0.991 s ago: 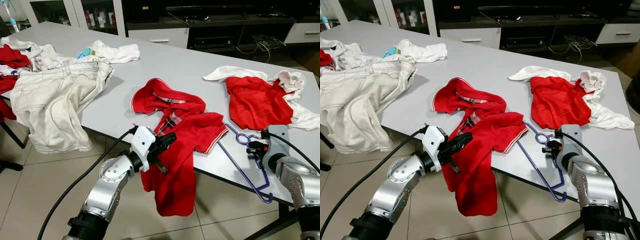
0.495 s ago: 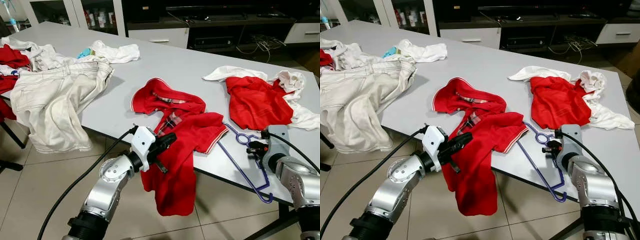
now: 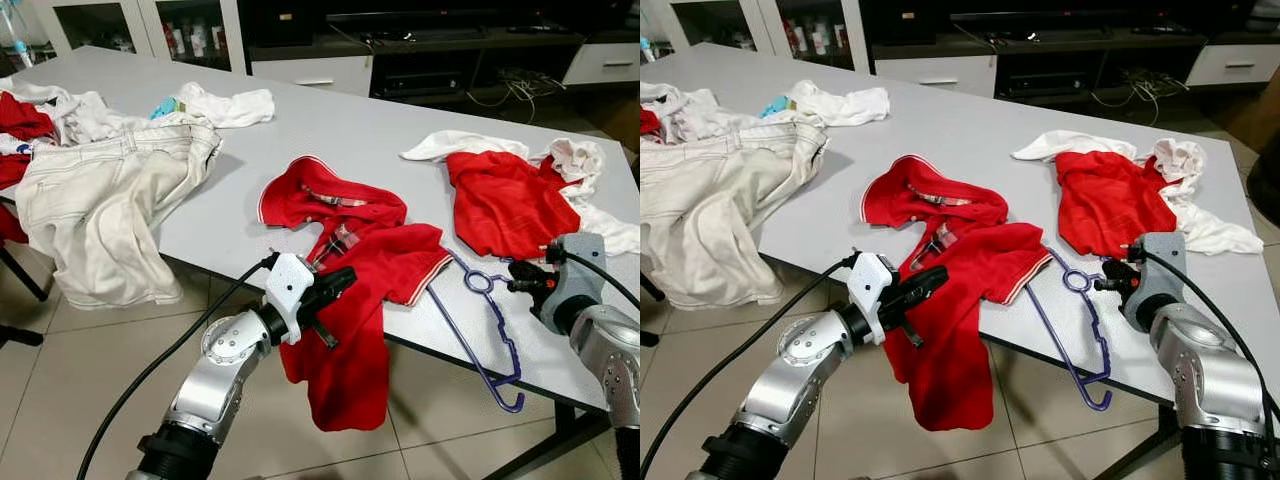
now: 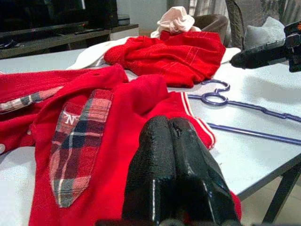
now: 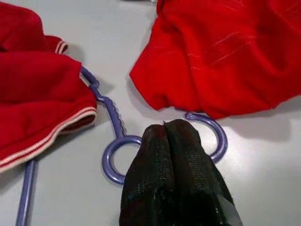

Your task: Hang hanger

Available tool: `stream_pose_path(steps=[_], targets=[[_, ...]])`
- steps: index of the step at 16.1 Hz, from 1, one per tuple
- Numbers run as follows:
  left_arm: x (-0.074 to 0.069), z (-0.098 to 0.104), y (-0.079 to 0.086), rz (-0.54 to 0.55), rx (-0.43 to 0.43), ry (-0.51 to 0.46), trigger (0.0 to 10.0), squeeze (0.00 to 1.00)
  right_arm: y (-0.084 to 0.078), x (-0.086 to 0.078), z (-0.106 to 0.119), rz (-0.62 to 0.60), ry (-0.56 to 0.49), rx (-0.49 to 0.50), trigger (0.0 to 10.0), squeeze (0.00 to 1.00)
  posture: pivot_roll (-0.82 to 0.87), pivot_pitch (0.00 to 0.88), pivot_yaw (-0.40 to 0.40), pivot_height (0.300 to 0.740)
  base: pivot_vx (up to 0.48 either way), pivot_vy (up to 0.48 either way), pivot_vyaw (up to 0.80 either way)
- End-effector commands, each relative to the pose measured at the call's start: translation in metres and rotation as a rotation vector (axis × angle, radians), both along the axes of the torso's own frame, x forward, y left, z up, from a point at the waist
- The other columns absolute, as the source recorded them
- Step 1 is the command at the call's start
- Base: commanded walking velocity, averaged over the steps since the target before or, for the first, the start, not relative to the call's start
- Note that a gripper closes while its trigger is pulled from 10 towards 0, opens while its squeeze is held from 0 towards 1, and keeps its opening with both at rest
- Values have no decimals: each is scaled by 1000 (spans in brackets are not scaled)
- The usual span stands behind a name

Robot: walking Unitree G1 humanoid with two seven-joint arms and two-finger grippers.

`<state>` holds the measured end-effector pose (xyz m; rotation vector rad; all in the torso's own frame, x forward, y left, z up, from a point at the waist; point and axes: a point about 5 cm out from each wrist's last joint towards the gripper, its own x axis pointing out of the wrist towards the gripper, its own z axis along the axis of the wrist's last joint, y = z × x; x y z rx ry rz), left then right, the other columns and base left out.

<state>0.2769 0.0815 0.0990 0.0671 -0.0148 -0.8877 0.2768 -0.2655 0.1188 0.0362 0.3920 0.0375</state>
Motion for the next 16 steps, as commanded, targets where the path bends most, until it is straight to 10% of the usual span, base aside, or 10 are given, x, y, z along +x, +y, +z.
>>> stream_pose_path(steps=[1,16], targets=[[1,1,1,-2,10,-9,10000,0,3,2,3,-6,-22,6,10000,0,-140,0,8,740,0,0,0],[-4,-1,-3,-8,2,2,10000,0,36,4,-47,89,141,-11,10000,0,-140,0,-3,740,0,0,0]])
